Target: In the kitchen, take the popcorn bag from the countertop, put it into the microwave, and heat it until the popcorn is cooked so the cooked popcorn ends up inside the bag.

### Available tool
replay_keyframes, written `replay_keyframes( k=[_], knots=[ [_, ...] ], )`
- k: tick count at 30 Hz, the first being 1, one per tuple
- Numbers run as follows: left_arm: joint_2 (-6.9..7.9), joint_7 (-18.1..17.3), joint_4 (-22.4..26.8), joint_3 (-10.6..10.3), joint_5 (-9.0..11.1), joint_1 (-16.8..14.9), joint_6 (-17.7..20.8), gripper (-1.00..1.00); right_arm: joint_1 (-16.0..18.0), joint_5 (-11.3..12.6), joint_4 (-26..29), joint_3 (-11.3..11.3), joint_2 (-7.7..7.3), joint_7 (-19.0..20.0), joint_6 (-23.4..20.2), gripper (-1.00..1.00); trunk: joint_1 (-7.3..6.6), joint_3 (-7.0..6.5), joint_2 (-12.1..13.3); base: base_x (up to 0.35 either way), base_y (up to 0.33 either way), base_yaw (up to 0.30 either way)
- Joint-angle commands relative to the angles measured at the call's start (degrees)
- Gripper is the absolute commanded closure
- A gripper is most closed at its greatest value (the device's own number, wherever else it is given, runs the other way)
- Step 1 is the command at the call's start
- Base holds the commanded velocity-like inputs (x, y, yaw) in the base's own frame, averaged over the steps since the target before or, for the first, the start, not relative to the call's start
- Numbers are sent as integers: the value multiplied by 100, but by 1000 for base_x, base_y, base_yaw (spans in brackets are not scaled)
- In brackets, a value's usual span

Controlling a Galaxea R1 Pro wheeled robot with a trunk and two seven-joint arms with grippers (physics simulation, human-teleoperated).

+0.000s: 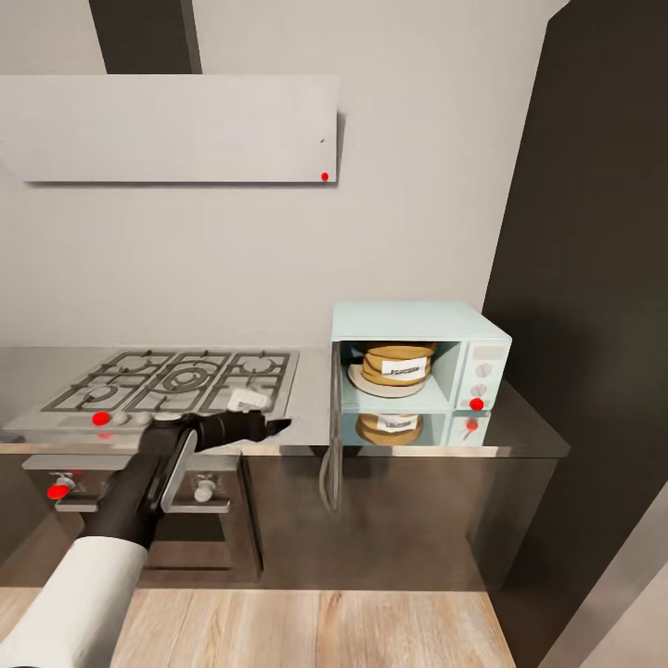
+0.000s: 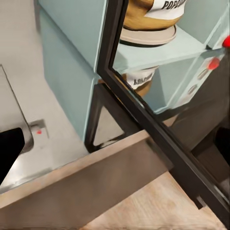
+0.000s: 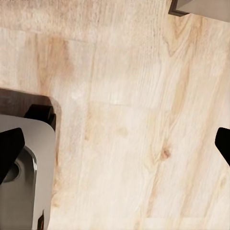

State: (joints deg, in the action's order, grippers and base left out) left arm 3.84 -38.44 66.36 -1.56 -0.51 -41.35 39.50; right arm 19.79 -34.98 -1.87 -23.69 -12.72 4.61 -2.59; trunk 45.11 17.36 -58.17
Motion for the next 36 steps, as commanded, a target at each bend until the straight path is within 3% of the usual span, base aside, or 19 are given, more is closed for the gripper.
replay_keyframes(
  k=[1, 7, 11, 14, 16, 19, 24, 29, 33, 36],
  knots=[
    [16, -51, -12, -3, -6, -5, 37, -100, 7, -45, -7, -48, -3, 13, -6, -100, 0, 7, -5, 0, 0, 0],
    [5, -157, -340, -12, -35, 17, 20, -100, 8, -44, -7, -48, 5, 8, 8, -100, 0, 7, -5, 0, 0, 0],
    [-2, -292, 1, -21, -36, 51, 14, -100, 8, -49, -7, -48, 5, 5, 11, -100, 0, 7, -5, 0, 0, 0],
    [-5, -970, 702, -27, -36, 49, 14, -100, 8, -45, -7, -48, 1, 4, 11, -100, 0, 7, -5, 0, 0, 0],
    [-6, -1461, 837, -28, -39, 48, 11, -100, 8, -42, -7, -48, 4, 0, 12, -100, 0, 7, -5, 0, 0, 0],
    [-6, -1906, 885, -28, -38, 48, -2, -100, 7, 315, -7, -48, -1, -37, -2, -100, 0, 3, -5, 0, 0, -39],
    [-14, -1961, 851, -43, -37, 48, 20, -100, 5, 472, -7, -48, -3, -48, -30, -100, 0, -22, -5, 0, 0, -165],
    [-85, -1965, 852, -547, -31, 48, 23, -100, 4, 483, -7, -48, -3, -48, -31, -100, 0, -49, -5, 0, 0, -184],
    [-110, -1974, 852, -629, -15, 48, 23, -100, 2, 484, -7, -48, -2, -56, -31, -100, 0, -70, -5, 0, 0, -183],
    [-221, -1968, 852, -634, 59, 48, 23, -100, 3, 483, -7, -48, -1, -57, -31, -100, 0, -86, -5, 0, 0, -174]
  ],
)
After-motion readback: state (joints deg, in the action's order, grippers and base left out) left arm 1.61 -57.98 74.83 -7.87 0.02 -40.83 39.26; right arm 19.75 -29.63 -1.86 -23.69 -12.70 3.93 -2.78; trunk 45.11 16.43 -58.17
